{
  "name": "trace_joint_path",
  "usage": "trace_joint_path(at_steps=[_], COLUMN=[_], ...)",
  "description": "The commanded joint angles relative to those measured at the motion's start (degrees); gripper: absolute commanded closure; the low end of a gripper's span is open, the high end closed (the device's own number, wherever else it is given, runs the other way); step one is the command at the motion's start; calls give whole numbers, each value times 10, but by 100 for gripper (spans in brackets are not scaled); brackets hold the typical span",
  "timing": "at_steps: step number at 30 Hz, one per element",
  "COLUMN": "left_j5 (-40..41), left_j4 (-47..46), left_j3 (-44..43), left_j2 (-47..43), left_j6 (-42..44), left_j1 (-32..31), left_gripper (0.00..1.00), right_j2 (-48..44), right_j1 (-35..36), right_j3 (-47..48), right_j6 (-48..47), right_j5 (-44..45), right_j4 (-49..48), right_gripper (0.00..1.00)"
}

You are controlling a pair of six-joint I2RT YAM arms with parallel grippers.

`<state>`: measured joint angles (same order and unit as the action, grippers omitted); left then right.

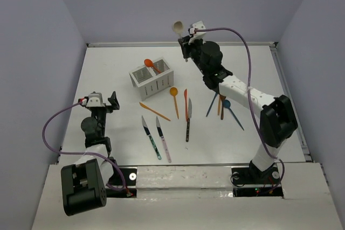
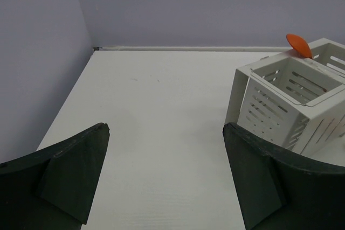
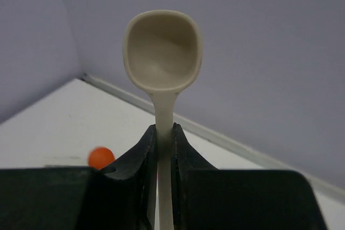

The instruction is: Sort the eating utensils into containers

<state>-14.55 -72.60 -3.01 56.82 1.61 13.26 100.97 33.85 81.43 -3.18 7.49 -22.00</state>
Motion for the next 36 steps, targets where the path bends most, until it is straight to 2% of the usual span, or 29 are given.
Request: trace_joint_path(at_steps=[1,2,7,11,16,23,27,29,30,33,36], left_j5=[-5,-6,0,-7,-8,-16,-16,-18,-18,-21,-22], left_j4=[-226,-223,-219,-218,-215,-212,-210,-209,-209,-208,-206], left_j3=[75,75,72,70,71,70,70,70,70,70,70], left_j2=[8,8,12,17,14,14,13,14,13,12,11], left_j6=[-2,-1,4,7,9,12,12,13,13,13,16], left_j1=[3,3,3,3,3,3,3,3,3,3,3], left_gripper=[1,1,1,1,1,1,1,1,1,1,1], right_j2=[50,65,159,224,269,266,251,245,237,209,153], right_j1=[53,53,53,53,53,53,53,53,53,53,53], right_j3=[11,41,116,156,145,76,35,25,16,-7,-45], right_j6=[-97,-84,-55,-44,-54,-55,-52,-56,-57,-59,-54], right_j5=[-127,-150,-157,-186,-177,-167,-150,-147,-143,-136,-134], right_j4=[-266,-285,-337,-336,-347,-361,-386,-381,-379,-384,-386], right_gripper=[100,100,100,100,100,100,76,70,58,48,45])
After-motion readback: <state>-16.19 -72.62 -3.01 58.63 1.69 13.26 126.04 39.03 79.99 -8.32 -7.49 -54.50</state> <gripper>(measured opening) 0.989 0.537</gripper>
